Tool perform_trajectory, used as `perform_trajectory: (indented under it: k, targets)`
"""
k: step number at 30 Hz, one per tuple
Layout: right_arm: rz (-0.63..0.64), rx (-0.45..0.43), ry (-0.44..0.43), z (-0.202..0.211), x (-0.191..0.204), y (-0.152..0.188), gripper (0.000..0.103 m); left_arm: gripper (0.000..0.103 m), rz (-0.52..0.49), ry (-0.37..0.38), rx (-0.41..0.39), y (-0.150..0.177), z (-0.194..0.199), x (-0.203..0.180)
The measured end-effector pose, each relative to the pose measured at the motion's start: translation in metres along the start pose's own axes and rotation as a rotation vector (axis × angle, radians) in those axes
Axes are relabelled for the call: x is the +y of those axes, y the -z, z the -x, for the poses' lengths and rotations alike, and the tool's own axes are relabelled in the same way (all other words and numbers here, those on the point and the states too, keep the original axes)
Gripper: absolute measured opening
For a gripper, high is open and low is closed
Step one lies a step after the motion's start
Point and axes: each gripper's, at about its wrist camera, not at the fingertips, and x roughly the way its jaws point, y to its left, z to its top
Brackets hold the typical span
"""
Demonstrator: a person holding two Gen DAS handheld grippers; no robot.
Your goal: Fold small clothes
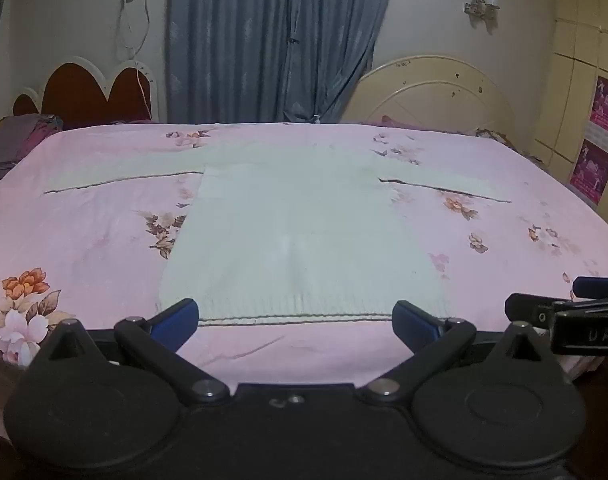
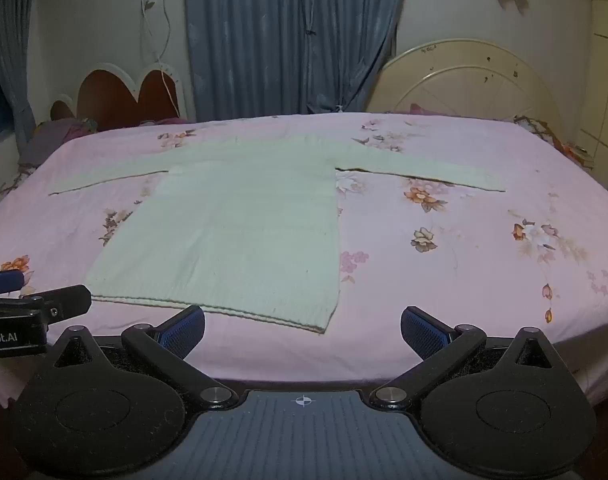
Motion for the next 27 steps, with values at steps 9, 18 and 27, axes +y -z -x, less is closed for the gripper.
perform_trajectory:
  k: [9, 18, 27]
  targets:
    - [0.001, -0.007, -0.004, -0.002, -0.001, -0.001, 0.103, 0.103, 0.0, -0.007, 0.0, -0.002, 0.0, 0.006]
    - [0.001, -0.012, -0.003, -0.001, 0.0, -0.004, 0.103, 0.103, 0.011, -0.01, 0.003, -0.01, 0.003, 0.009]
    - [0.002, -0.016, -0.002, 0.002, 0.004, -0.005, 0.103, 0.103, 0.006, -0.014, -0.005, -0.011, 0.002, 0.011]
